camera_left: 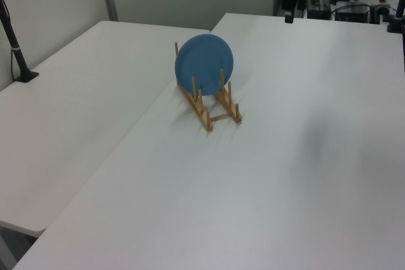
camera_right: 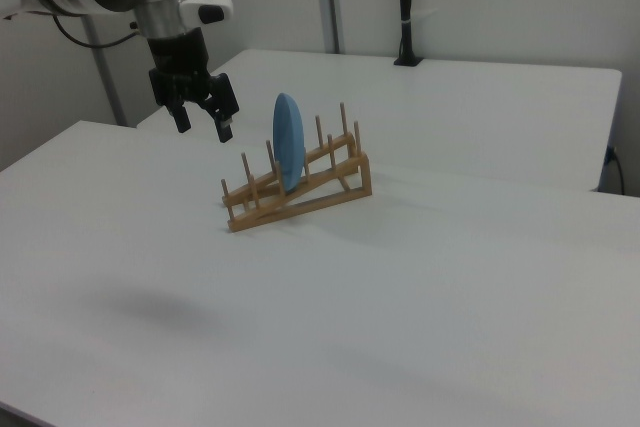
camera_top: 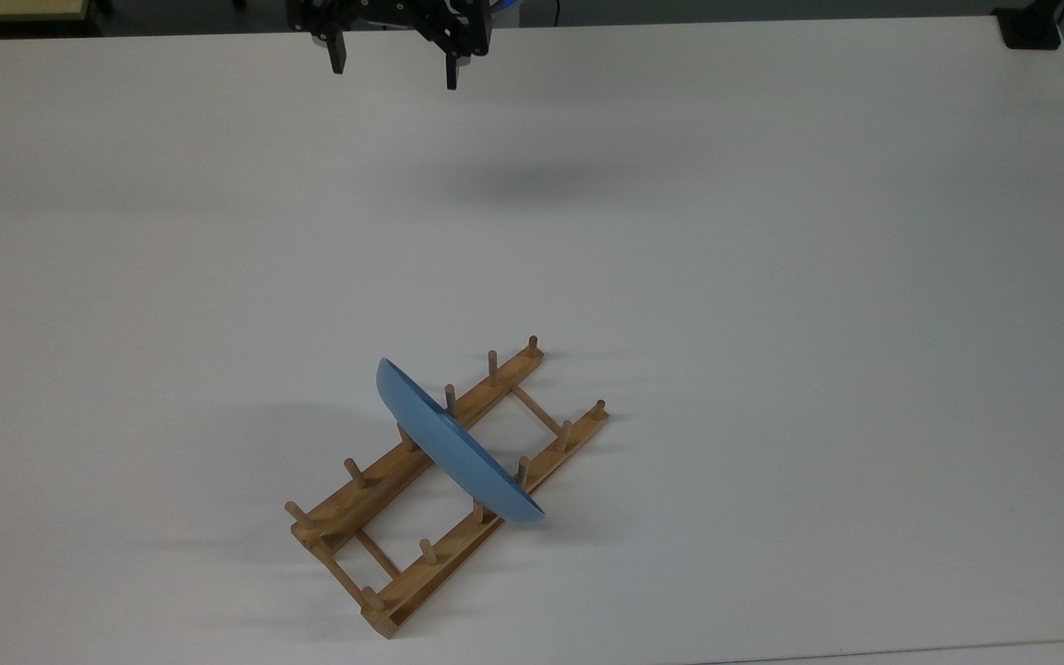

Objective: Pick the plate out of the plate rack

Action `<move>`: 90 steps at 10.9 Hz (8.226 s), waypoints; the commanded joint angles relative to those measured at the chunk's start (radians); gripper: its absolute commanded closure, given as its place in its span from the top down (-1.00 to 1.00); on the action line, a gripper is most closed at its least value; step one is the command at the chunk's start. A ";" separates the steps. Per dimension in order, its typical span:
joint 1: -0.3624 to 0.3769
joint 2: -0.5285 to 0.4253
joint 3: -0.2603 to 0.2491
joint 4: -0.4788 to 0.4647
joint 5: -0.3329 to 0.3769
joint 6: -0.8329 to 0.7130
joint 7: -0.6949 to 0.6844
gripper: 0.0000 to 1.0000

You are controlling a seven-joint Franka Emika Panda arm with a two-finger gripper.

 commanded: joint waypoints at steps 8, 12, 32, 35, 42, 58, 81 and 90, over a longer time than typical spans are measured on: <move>0.005 -0.009 -0.003 -0.012 0.006 0.002 -0.018 1.00; 0.002 -0.009 -0.003 -0.012 0.006 0.003 -0.020 1.00; -0.054 0.124 -0.008 0.029 -0.091 0.390 -0.018 1.00; -0.042 0.167 0.006 0.032 -0.134 0.462 -0.018 1.00; 0.030 0.305 0.005 0.044 -0.222 0.683 0.012 0.13; 0.004 0.359 -0.006 0.058 -0.328 0.789 0.026 -0.97; 0.044 0.238 0.008 -0.018 0.023 -0.002 -0.609 -1.00; 0.078 0.405 0.008 -0.059 0.006 0.106 -0.862 -0.85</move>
